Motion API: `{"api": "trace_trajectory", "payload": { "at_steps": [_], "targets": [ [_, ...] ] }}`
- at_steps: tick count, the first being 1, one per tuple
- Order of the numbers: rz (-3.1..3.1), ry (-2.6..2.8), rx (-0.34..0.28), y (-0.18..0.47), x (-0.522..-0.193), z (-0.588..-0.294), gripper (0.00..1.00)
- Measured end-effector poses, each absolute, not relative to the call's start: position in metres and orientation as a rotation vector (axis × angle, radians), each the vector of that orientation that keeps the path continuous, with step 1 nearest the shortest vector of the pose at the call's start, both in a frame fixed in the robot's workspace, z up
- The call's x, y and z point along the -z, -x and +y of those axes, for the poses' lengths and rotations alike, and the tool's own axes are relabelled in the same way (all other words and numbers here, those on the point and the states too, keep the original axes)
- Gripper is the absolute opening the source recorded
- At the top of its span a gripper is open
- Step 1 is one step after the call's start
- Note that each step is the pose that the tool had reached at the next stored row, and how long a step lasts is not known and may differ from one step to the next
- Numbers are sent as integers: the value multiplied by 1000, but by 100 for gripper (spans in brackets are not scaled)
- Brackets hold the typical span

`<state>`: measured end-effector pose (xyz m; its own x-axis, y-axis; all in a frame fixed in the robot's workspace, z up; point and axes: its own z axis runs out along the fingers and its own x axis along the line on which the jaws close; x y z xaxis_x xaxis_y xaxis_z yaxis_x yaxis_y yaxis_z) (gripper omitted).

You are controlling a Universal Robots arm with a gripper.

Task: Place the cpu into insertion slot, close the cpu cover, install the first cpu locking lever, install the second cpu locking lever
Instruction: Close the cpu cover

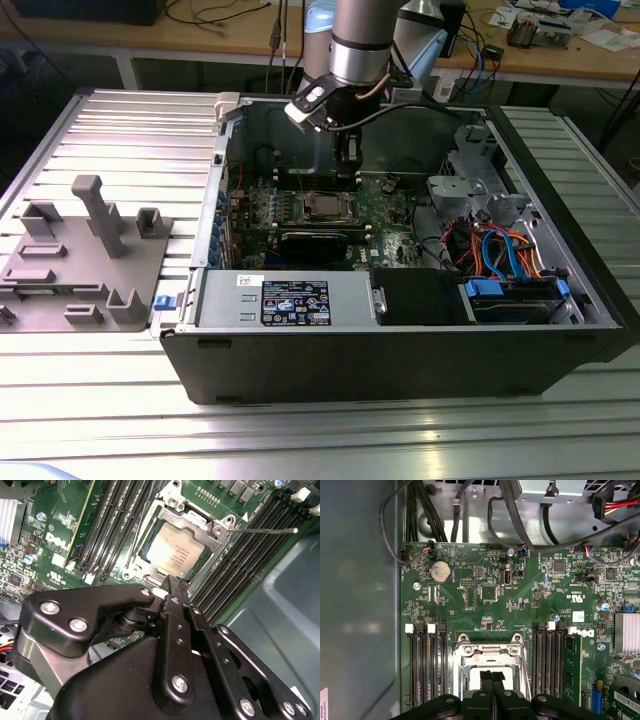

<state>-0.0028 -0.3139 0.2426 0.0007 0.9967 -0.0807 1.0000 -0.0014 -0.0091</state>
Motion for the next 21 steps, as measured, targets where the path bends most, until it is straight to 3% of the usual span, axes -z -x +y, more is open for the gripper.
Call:
{"api": "trace_trajectory", "payload": {
  "at_steps": [21],
  "targets": [
    [2183,-2186,98,15,-235,-314,11]
  ]
}}
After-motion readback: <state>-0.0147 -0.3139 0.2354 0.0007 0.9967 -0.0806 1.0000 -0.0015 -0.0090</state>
